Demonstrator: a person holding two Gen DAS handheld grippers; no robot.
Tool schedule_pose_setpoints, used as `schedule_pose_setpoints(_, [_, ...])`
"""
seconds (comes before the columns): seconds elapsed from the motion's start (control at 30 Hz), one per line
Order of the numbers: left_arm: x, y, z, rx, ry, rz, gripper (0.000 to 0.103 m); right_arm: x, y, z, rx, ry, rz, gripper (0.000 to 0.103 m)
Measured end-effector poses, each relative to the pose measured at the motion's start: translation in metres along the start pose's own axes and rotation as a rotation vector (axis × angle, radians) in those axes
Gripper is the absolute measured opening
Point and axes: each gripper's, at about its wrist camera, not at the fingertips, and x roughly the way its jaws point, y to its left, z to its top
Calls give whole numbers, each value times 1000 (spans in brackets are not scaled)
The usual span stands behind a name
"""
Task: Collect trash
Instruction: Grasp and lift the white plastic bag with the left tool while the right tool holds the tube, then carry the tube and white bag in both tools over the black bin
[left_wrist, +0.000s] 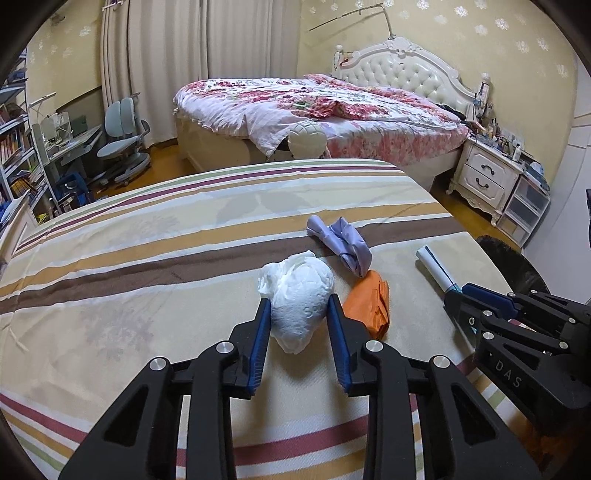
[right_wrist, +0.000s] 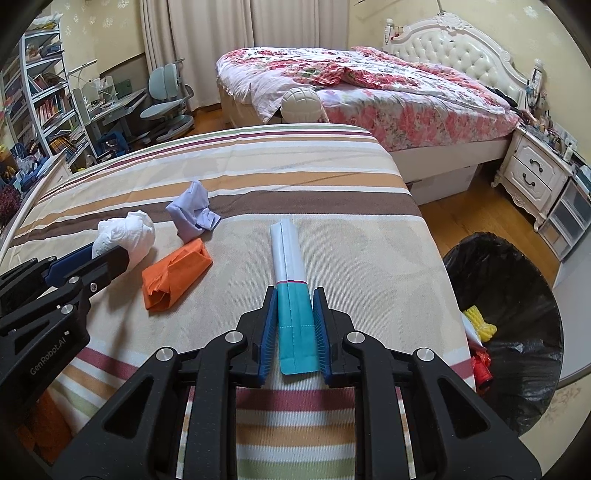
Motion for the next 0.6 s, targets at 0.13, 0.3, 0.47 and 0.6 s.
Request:
schedule_pose_setpoints(0.13, [-11, -1, -8, -13, -9, 2, 31, -8, 0, -8, 2, -8, 2, 19])
schedule_pose_setpoints(0.3, [-23, -7, -17, -20, -24, 5, 31, -19, 0, -19, 2, -17, 2, 19])
schedule_pose_setpoints(0.47, [-34, -15, -24, -20, -40, 8, 31, -33, -2, -29, 6, -33, 2, 19])
schedule_pose_setpoints(0.6, [-42, -27, -26, -8, -56, 2, 31, -44, -7, -35, 15, -49, -1, 19])
